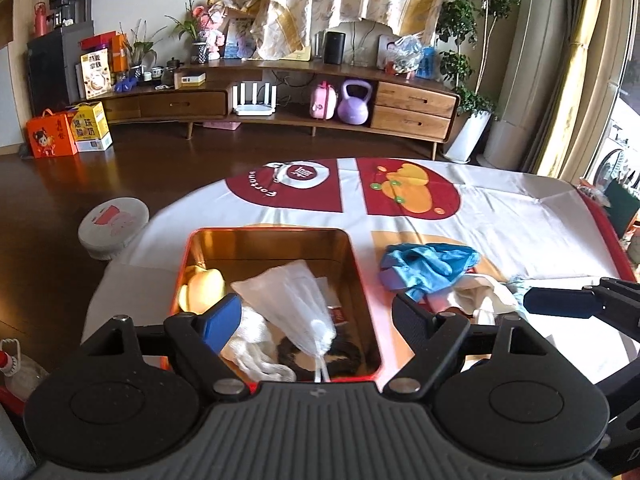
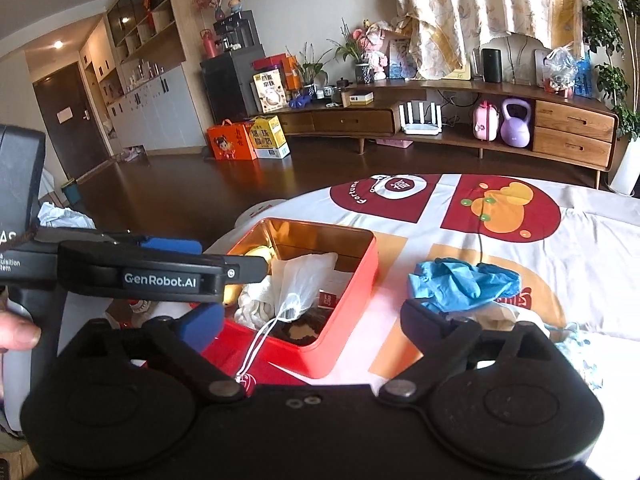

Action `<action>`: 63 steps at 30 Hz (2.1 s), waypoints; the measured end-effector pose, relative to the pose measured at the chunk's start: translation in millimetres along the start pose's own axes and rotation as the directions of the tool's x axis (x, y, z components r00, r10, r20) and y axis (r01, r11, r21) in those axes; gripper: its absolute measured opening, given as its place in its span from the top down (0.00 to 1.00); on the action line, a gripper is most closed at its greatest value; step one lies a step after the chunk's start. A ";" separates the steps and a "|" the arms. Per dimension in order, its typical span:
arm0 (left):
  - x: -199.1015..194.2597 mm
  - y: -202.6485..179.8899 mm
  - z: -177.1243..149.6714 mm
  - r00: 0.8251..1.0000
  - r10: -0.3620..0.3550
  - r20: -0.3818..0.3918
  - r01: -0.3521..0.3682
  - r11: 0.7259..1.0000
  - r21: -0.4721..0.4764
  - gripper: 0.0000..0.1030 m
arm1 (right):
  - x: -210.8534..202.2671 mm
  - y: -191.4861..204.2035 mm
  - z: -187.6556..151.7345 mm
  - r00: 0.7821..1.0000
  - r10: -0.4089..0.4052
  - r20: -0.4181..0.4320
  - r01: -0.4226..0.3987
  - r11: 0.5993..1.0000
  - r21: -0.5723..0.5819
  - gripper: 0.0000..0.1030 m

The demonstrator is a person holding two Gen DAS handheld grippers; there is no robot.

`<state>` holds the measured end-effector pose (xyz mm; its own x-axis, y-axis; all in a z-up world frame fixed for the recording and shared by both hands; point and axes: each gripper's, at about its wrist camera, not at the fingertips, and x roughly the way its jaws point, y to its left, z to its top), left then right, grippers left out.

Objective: Organize soft objects
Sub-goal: 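Move both open tools back from the tin to the remaining items, then grasp the blue-printed mask packet with the right tool while the left tool grasps the white cloth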

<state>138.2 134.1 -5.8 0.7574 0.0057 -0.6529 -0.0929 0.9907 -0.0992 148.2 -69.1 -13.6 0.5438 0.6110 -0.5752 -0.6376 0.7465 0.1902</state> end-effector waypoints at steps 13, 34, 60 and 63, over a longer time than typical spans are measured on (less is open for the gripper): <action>-14.7 -38.0 -15.6 0.997 -0.075 0.012 0.075 0.997 0.010 0.08 | -37.9 -24.0 -20.7 0.999 -0.022 0.037 0.022 1.000 -0.008 0.01; 10.9 -104.9 -33.0 0.987 -0.159 -0.004 0.159 0.986 0.046 0.02 | -79.3 -105.6 -57.2 0.980 -0.197 0.028 0.196 0.980 0.028 0.01; 113.1 -174.3 -25.7 0.982 -0.163 -0.094 0.175 0.976 0.133 0.02 | -25.4 -170.2 -79.1 0.966 -0.244 -0.085 0.245 0.969 0.002 0.05; 124.8 -175.7 -23.3 0.981 -0.163 -0.107 0.176 0.977 0.119 0.02 | -16.9 -171.2 -76.0 0.966 -0.244 -0.086 0.244 0.970 -0.007 0.05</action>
<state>234.0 -42.4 -87.3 0.6889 -0.1708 -0.7045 0.1194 0.9853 -0.1222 206.7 -227.2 -96.9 0.6340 0.3857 -0.6703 -0.4892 0.8713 0.0386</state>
